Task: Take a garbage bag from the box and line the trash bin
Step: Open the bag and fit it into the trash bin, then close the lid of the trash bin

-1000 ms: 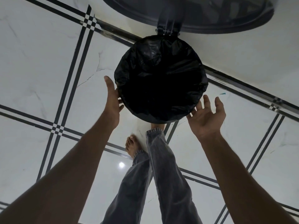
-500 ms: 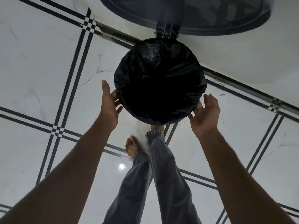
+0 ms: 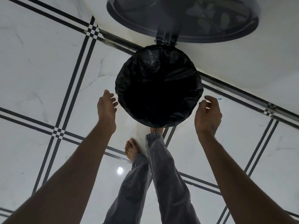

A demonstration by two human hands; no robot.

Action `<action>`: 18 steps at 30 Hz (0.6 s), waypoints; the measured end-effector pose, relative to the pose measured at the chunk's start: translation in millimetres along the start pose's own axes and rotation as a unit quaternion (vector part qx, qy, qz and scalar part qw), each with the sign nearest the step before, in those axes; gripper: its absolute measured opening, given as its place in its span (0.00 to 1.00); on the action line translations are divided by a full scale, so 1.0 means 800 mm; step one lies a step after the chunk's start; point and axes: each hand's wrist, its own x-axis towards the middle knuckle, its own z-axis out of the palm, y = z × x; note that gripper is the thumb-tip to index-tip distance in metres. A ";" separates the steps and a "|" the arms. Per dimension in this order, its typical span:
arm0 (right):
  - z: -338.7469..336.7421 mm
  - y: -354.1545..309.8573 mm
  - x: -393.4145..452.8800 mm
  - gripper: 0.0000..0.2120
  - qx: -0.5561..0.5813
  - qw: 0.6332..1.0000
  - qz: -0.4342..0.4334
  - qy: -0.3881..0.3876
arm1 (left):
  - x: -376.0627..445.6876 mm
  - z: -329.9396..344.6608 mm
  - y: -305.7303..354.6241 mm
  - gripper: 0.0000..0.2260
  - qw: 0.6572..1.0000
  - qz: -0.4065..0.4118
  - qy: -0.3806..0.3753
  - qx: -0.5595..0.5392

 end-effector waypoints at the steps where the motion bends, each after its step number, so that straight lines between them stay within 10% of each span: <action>1: -0.003 -0.001 -0.002 0.14 0.008 1.000 -0.007 -0.001 | -0.002 0.001 0.002 0.13 0.999 0.027 0.015 0.014; 10: -0.063 -0.101 -0.030 0.30 0.145 0.962 -0.230 -0.013 | -0.072 0.003 0.094 0.14 0.960 0.278 0.011 0.035; 18: -0.143 -0.224 -0.036 0.28 0.112 0.941 -0.319 0.005 | -0.152 0.026 0.213 0.28 0.825 0.522 -0.103 0.189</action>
